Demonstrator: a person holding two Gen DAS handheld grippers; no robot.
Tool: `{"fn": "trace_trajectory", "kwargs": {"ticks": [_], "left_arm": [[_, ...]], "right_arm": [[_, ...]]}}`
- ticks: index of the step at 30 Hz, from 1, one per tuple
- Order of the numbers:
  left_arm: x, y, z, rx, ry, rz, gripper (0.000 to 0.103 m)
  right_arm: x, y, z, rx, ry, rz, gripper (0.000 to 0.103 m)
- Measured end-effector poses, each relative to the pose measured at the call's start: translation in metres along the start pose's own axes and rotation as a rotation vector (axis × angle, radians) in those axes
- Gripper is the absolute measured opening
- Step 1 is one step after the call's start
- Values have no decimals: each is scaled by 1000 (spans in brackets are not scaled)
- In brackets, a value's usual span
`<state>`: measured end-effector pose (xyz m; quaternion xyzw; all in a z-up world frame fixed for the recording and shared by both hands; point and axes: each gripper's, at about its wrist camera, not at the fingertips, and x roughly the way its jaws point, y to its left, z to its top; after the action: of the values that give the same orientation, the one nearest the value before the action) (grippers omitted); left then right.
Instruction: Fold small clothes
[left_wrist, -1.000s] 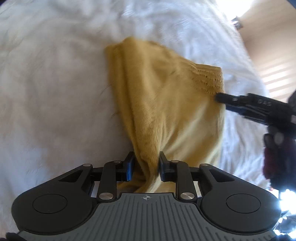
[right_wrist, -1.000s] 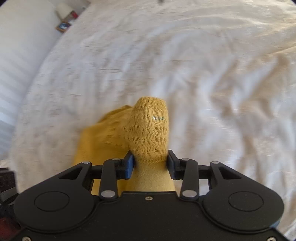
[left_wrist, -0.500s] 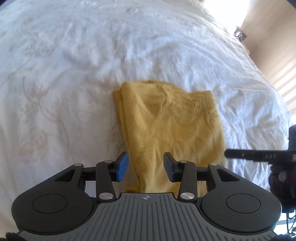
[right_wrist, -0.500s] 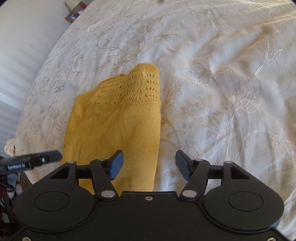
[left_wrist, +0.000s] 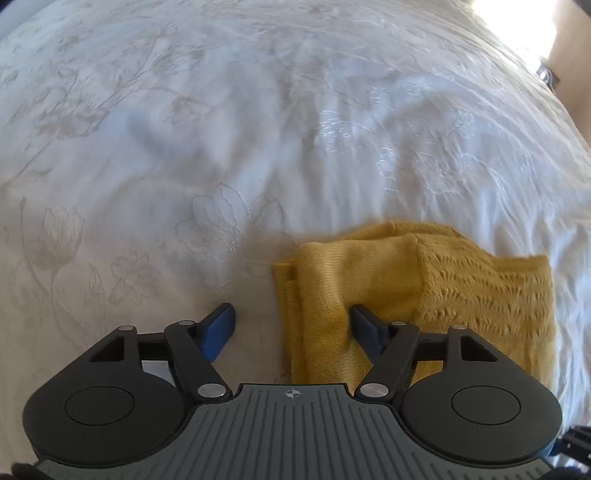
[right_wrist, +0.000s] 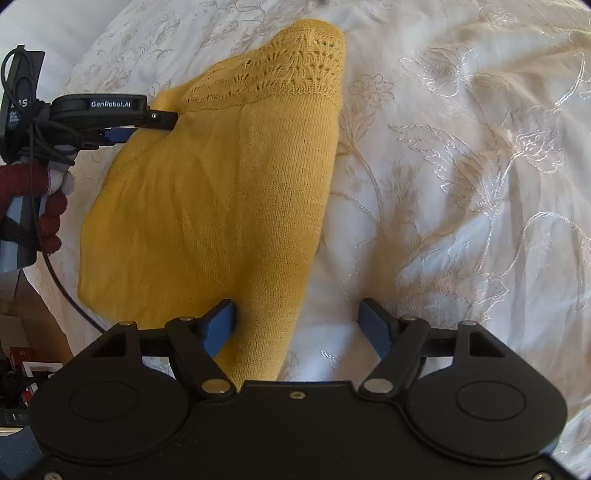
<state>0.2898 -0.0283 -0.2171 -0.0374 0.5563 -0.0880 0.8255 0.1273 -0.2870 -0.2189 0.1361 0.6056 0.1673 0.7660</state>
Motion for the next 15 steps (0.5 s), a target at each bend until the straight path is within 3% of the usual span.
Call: {"fn": "trace_trajectory", "kwargs": {"ticks": [4, 8, 13, 15], "left_arm": [[-5, -5, -5, 69, -11, 18, 73], [-5, -1, -6, 14, -12, 9, 75], [-7, -5, -2, 15, -7, 25, 76], [-14, -10, -1, 28, -25, 44, 76]], "right_arm": [[-31, 7, 13, -67, -140, -18, 77], [-42, 9, 46, -100, -239, -38, 79], [-24, 0, 100, -50, -283, -46, 79], [-4, -10, 113, -18, -236, -108, 80]]}}
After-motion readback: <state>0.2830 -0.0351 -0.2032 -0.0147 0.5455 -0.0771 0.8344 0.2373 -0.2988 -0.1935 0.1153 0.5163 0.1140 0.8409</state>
